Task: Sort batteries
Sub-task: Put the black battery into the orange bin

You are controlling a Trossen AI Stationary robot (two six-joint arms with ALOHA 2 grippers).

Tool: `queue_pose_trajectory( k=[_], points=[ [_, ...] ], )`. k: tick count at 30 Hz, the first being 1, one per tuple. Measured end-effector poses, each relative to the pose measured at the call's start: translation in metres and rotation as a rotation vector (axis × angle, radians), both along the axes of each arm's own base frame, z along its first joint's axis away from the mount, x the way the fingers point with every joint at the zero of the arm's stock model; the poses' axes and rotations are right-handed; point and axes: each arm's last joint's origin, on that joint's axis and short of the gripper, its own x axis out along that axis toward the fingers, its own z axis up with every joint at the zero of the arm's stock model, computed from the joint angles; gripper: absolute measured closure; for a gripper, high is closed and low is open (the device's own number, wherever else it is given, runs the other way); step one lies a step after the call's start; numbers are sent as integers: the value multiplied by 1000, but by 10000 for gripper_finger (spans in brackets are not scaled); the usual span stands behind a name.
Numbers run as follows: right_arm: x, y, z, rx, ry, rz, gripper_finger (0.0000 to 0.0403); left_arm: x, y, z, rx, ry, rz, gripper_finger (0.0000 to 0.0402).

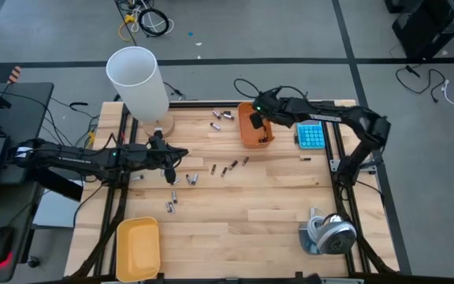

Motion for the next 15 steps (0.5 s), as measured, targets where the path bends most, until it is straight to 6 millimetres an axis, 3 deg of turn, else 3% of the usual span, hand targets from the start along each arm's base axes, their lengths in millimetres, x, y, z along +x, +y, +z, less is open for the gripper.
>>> queue_pose_trajectory(
  k=[7, 15],
  points=[
    [-34, 32, 3, 260, 183, -114, 403, 0, 0, 0, 0, 3, 0, 371],
    [-46, 51, -14, 266, 198, -153, 403, 0, 0, 0, 0, 3, 0, 371]
  ],
)
